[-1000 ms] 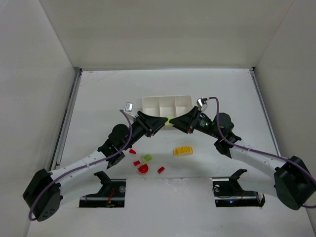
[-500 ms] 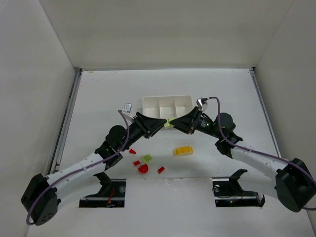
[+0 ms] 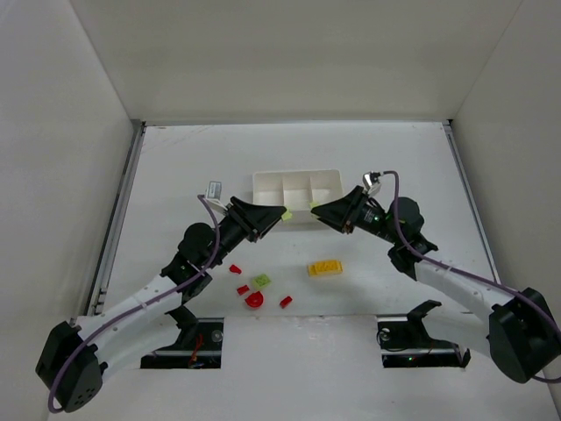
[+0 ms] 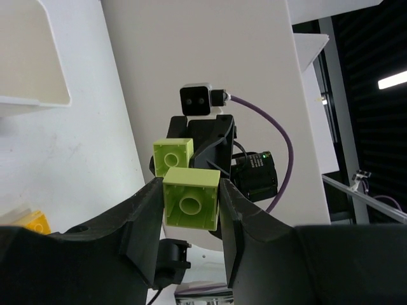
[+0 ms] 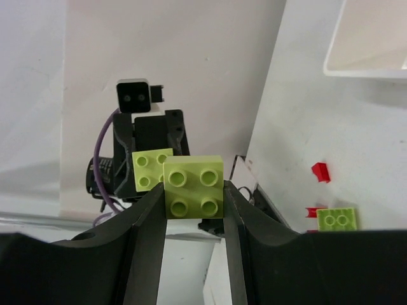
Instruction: Sort the legos into containers by color
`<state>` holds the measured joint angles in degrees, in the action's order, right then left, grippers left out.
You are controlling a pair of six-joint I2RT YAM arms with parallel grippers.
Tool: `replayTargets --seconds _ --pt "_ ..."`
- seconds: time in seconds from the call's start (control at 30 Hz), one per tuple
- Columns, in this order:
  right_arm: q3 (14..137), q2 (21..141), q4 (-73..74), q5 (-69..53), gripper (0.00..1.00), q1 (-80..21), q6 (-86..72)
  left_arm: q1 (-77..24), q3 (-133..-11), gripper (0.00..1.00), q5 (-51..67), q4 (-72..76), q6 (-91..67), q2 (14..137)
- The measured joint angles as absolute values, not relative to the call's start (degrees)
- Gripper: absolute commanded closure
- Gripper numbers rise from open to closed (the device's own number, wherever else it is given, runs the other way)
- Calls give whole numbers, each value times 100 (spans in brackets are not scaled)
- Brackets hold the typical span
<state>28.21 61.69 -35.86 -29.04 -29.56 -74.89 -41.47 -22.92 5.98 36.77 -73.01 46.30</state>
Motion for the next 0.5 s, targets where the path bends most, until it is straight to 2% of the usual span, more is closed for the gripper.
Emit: replayTargets --seconds 0.27,0.5 --pt "3033 6023 -1922 -2193 70 -2735 -6283 -4254 -2322 94 261 3218 -6606 4711" --pt "4320 6530 -534 -1107 70 -2735 -5144 -4770 -2543 93 -340 2794 -5819 4836"
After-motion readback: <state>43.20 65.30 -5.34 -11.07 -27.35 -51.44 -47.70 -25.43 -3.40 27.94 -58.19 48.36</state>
